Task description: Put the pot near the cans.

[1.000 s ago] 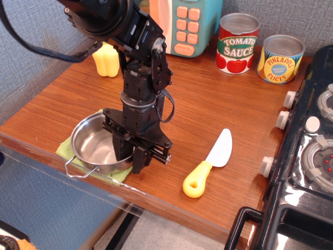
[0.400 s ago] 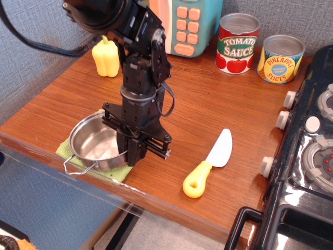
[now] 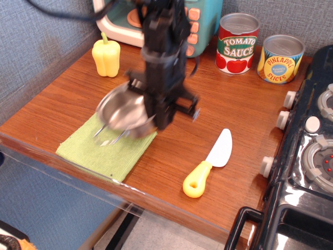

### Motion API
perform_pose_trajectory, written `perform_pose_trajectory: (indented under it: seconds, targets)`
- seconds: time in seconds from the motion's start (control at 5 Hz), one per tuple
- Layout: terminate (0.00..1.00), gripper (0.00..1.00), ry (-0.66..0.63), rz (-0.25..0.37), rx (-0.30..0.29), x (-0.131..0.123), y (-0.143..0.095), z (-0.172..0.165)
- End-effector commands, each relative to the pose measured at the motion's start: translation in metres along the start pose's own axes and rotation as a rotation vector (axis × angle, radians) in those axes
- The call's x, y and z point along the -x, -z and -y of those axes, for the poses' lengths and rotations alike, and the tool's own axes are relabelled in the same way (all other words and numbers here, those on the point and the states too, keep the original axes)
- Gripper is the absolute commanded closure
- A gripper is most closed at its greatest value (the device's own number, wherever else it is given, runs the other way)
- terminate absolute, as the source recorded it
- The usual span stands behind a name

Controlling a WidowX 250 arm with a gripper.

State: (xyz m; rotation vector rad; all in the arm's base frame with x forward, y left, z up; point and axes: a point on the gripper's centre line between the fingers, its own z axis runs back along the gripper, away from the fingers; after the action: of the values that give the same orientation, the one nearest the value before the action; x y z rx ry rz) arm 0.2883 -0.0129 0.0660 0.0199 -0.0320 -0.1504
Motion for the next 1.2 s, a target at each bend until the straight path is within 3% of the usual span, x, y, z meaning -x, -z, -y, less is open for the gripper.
perform_pose_trajectory:
  seconds: [0.0, 0.4, 0.8, 1.0]
  targets:
    - [0.00, 1.00, 0.021, 0.029, 0.006, -0.062, -0.001, 0.018]
    - [0.00, 1.00, 0.057, -0.020, -0.033, -0.107, 0.031, 0.037]
    - [0.00, 1.00, 0.105, -0.025, -0.044, -0.119, 0.040, 0.052]
    - [0.00, 0.00, 0.102, -0.019, -0.047, -0.116, 0.036, 0.051]
